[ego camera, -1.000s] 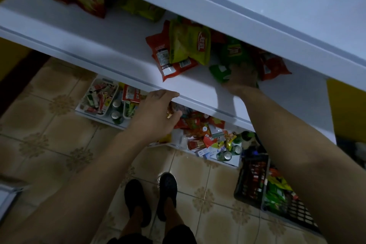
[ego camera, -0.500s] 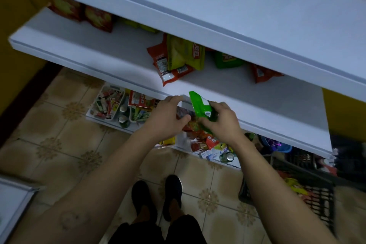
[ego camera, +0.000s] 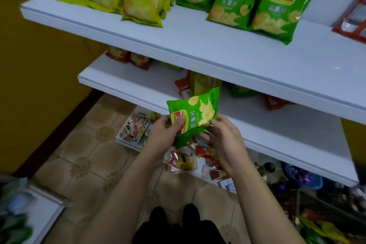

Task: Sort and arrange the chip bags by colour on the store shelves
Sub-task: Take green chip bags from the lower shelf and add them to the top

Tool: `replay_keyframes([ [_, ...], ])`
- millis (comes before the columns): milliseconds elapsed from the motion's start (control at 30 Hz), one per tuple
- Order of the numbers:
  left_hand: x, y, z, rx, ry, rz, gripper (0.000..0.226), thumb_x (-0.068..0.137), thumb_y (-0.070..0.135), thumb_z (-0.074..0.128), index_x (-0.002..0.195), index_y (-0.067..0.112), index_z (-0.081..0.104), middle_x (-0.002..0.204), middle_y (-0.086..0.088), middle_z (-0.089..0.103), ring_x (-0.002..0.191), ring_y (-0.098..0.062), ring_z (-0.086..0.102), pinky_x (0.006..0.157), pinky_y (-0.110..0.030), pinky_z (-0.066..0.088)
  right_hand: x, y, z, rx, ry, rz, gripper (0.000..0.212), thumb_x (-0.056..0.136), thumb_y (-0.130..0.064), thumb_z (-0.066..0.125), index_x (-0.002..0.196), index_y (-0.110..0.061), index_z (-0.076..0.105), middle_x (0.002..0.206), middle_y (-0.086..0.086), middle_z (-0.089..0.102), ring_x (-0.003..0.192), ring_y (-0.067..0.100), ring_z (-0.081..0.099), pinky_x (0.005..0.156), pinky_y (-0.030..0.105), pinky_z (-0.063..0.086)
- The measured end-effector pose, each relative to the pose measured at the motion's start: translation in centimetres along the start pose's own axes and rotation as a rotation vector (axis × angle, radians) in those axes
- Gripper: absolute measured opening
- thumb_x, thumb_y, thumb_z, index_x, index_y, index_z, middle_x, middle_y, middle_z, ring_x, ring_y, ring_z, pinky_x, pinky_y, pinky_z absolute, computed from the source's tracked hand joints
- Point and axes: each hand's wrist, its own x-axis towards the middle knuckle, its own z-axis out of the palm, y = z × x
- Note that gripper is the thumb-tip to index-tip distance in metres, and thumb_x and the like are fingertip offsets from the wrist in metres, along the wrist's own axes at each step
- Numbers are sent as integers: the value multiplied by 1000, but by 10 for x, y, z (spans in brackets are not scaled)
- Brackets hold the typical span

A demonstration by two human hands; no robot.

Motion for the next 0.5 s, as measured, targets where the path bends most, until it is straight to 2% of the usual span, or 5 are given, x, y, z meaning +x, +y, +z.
replay_keyframes([
  [167, -14, 29, -30, 125, 282, 221, 45, 69, 53, 77, 90, 17, 60, 85, -2, 72, 79, -17, 69, 70, -34, 56, -10, -13, 31, -252, -91, 16, 18, 96, -26, 55, 104, -14, 66, 88, 12, 74, 82, 26, 71, 67, 31, 58],
  [267, -20, 45, -46, 168, 361, 302, 37, 78, 50, 72, 86, 17, 57, 78, 0, 70, 70, -13, 67, 64, -30, 53, -8, -18, 49, -298, -119, -6, 18, 98, -21, 52, 105, -8, 63, 85, 17, 73, 76, 27, 72, 68, 32, 59],
  [367, -24, 56, -55, 66, 332, 319, 37, 88, 47, 59, 83, 10, 59, 78, -6, 71, 69, -16, 66, 65, -33, 52, -4, -25, 70, -269, -120, -56, 16, 100, -11, 46, 108, -7, 60, 91, 13, 73, 76, 25, 72, 68, 32, 59],
  [433, -26, 62, -63, -19, 225, 319, 27, 92, 35, 58, 86, 9, 61, 81, -7, 70, 72, -16, 65, 68, -31, 53, -3, -30, 79, -280, -90, -114, 15, 101, -10, 45, 106, -9, 59, 83, 8, 72, 67, 19, 70, 63, 29, 59],
  [500, -27, 66, -73, -57, 158, 324, 14, 95, 21, 58, 91, 8, 63, 90, -13, 71, 82, -23, 66, 78, -38, 53, -2, -35, 83, -304, -76, -155, 15, 101, -9, 44, 105, -10, 59, 80, 6, 70, 62, 16, 67, 58, 26, 56],
])
